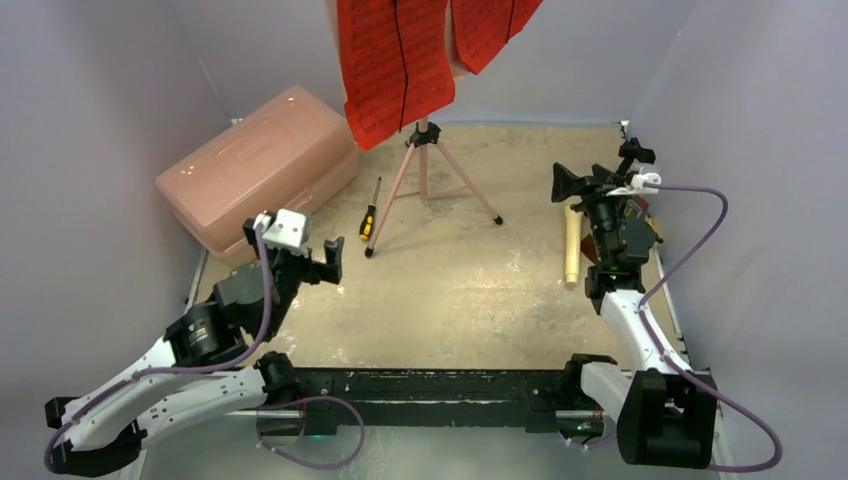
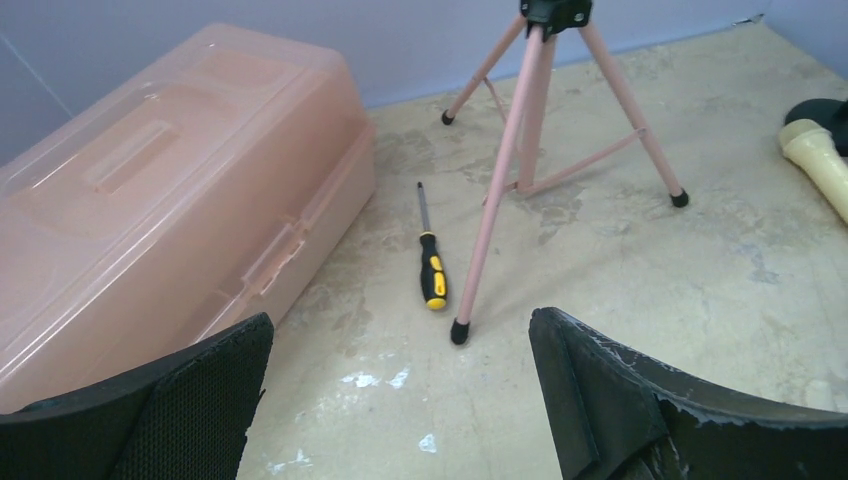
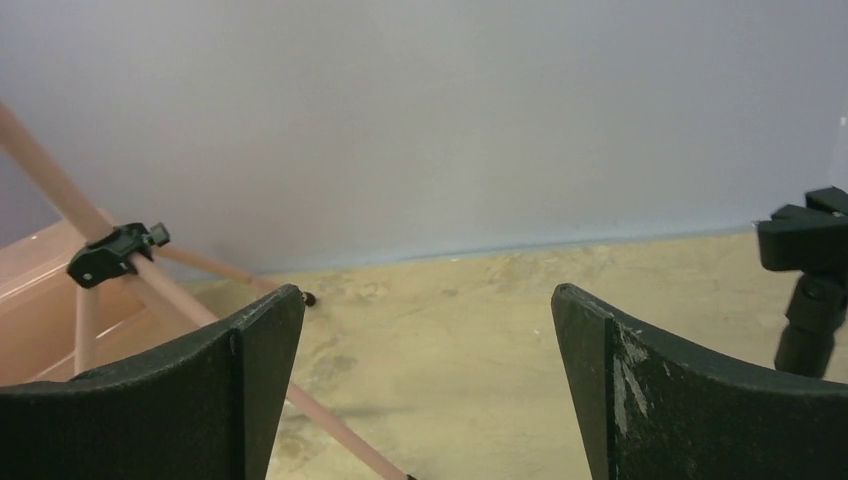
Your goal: Pack up the instrument practice props
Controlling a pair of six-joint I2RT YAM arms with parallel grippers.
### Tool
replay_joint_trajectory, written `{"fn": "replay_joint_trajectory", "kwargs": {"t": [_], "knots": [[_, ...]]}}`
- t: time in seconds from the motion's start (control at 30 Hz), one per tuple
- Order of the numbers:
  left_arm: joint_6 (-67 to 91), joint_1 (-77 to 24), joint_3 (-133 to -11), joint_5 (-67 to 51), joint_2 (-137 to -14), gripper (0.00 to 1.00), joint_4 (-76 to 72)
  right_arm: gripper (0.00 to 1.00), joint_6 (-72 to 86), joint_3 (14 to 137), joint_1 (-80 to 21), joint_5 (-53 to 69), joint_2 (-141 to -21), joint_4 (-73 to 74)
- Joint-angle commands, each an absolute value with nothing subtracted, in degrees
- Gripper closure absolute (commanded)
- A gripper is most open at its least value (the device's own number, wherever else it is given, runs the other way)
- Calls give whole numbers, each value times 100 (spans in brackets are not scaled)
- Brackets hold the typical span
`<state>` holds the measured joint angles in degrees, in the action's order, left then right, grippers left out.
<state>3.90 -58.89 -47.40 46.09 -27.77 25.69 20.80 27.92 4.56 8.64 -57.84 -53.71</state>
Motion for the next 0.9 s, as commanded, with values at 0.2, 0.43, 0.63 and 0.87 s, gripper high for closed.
{"fn": "replay_joint_trajectory", "kwargs": {"t": [0.2, 0.43, 0.63, 0.87], "knots": [[1044, -5880, -7051, 3696, -4471, 1, 2912, 9, 2269, 3536, 417, 2412, -5671, -4930], [1053, -5879, -9021, 3125, -5586, 1, 3520, 12, 1754, 4044, -454, 1595, -5636, -4120], [696, -5880, -10375, 3359, -6483, 1, 3832, 14, 1487, 4702, -1415, 1160, -5937, -3925], [33, -5871, -11185, 3976, -7235, 10, 3379, 15, 1417, 5405, -2085, 1162, -6155, -3846]]}}
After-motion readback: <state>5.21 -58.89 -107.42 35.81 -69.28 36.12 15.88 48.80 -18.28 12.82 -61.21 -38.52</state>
